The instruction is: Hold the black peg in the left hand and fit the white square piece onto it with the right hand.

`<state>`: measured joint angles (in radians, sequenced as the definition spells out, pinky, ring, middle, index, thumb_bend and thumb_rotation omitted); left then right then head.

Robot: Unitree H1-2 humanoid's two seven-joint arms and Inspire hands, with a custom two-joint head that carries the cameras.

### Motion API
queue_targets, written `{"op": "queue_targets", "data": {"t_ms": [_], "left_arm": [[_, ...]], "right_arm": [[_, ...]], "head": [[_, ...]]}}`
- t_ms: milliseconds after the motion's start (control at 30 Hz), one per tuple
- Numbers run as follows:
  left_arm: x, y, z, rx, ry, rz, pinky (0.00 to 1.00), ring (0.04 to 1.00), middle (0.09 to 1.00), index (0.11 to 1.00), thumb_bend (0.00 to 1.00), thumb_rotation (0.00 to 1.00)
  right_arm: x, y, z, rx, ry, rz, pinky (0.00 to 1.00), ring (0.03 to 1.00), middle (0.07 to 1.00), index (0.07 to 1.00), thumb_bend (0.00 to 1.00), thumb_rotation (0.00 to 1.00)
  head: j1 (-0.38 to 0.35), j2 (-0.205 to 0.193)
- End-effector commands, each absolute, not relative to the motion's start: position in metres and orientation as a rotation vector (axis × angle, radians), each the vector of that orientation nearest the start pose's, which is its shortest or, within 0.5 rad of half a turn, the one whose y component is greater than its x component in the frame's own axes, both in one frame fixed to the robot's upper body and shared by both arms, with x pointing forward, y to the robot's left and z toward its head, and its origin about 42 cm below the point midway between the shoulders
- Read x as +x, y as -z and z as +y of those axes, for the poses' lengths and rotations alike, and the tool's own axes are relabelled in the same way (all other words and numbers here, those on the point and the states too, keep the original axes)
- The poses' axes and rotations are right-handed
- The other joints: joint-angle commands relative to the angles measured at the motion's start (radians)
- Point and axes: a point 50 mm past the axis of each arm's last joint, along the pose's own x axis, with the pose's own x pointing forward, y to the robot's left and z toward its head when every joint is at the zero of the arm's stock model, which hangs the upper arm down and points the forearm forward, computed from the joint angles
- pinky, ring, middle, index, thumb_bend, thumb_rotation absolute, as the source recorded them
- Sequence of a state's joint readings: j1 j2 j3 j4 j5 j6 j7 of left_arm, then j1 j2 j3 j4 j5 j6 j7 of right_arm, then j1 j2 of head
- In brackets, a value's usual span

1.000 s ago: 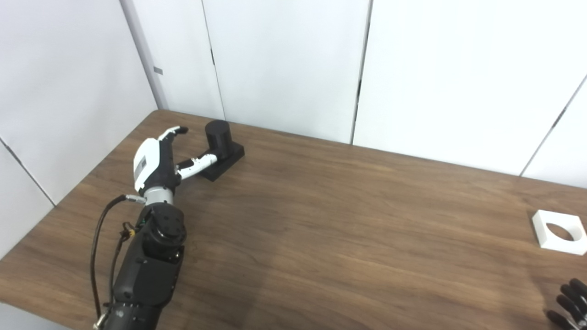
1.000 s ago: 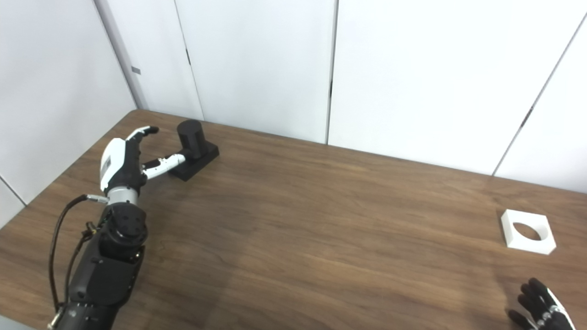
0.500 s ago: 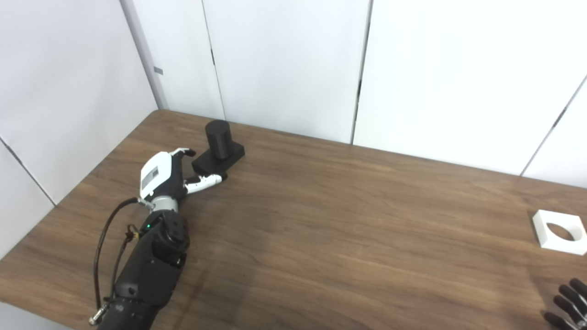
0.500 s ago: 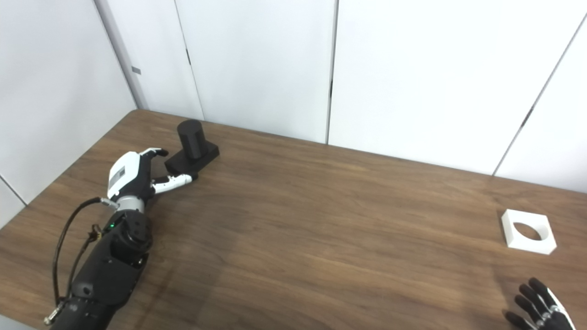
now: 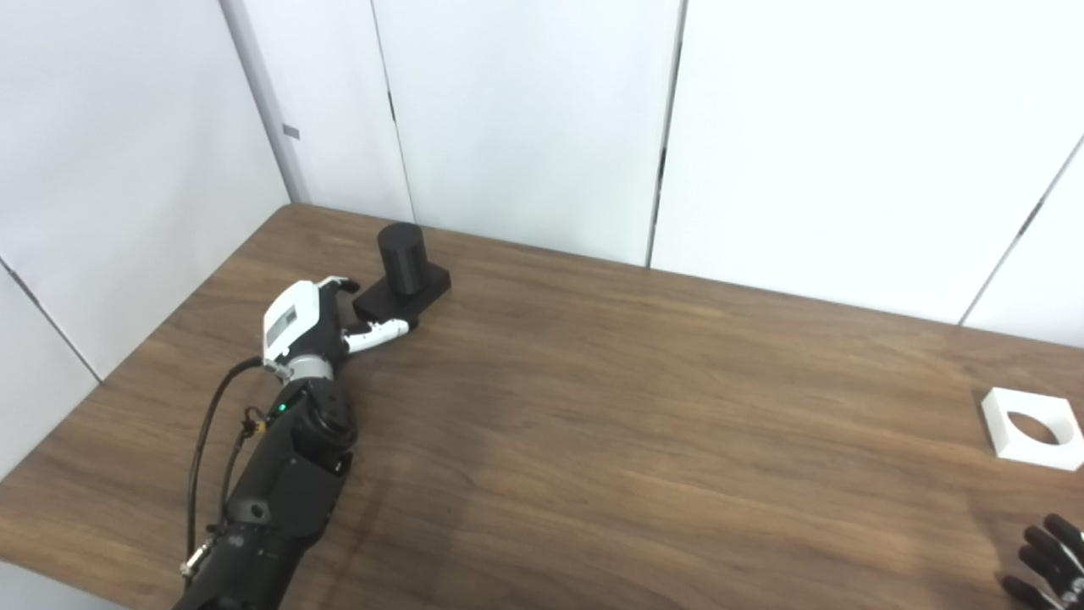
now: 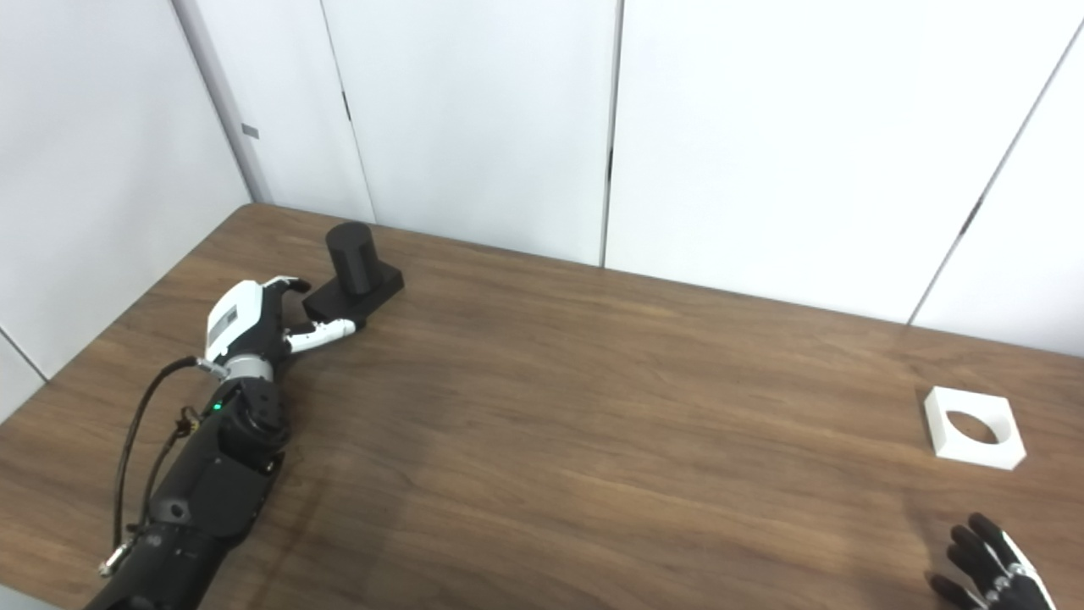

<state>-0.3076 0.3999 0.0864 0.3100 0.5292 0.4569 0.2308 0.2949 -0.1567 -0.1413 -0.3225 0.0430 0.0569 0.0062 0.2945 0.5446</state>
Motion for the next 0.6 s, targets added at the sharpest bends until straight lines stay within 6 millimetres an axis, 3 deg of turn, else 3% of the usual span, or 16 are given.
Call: {"op": "queue_targets", "data": {"t_ms": [0,267,567], "left_arm": [[0.391,-0.171,0.399,0.901,-0.601,0.228,0.94,0.918,0.880,0.768,0.98,0.46],[0.404,-0.173,0.396,0.908,-0.604,0.224,0.94,0.938,0.885,0.772,0.97,0.45],[0.414,-0.167,0.393,0.918,-0.582,0.240,0.94,0.919,0.868,0.767,0.97,0.45]], "right_arm": [[0.183,-0.128,-0.302,-0.175,0.143,-0.002,0.74,0.854,0.849,0.855,0.83,1.00],[0.183,-0.127,-0.300,-0.176,0.136,-0.003,0.79,0.878,0.863,0.867,0.83,1.00],[0.183,-0.127,-0.300,-0.196,0.135,-0.005,0.76,0.868,0.855,0.872,0.79,1.00]], "head": [[0.000,0.002],[-0.005,0.001],[-0.011,0.003]]}}
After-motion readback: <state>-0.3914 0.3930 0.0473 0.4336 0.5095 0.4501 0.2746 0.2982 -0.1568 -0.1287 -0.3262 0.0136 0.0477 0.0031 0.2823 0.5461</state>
